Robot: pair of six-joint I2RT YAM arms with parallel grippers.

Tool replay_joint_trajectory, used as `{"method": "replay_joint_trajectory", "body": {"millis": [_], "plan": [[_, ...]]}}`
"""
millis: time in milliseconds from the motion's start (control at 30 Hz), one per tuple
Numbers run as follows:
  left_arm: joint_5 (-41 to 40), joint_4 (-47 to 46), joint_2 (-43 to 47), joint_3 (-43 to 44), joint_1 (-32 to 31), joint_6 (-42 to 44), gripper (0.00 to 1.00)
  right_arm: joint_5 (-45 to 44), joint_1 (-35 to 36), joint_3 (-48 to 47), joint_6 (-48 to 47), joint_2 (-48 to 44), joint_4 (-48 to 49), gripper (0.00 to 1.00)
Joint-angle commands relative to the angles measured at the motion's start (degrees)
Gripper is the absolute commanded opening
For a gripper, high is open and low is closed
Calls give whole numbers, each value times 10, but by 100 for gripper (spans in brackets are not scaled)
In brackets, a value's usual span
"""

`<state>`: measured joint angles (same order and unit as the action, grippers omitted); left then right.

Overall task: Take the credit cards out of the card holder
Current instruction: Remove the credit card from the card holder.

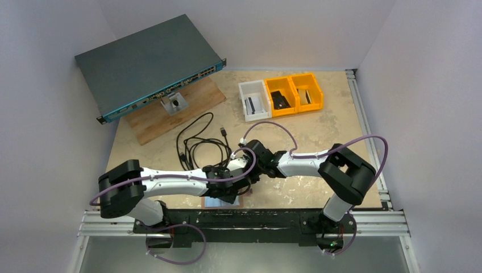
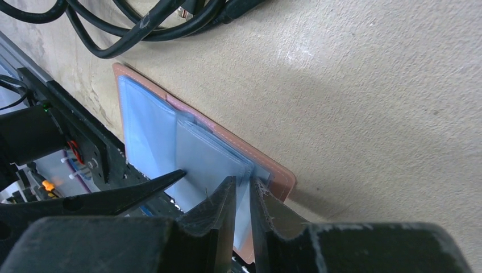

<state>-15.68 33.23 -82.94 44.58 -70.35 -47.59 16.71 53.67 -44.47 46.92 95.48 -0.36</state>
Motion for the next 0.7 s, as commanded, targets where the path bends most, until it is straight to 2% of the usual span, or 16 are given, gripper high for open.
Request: {"method": "replay_joint_trajectory", "body": {"millis": [0, 233, 367, 533, 667], "plan": [[-37, 33, -28, 27, -9, -17, 36, 10, 3, 6, 0, 0, 18, 16], [-44, 44, -42, 31, -8, -27, 10, 6, -17, 9, -7, -21, 7, 16], [-42, 39, -37, 30, -6, -29, 0, 3, -44, 17, -18, -49, -7, 17], [-15, 11, -25, 6, 14, -31, 0, -1, -53, 21, -32, -80, -23, 24], [16, -20, -3, -20, 40, -34, 0, -5, -49, 25, -32, -89, -26, 25]]}}
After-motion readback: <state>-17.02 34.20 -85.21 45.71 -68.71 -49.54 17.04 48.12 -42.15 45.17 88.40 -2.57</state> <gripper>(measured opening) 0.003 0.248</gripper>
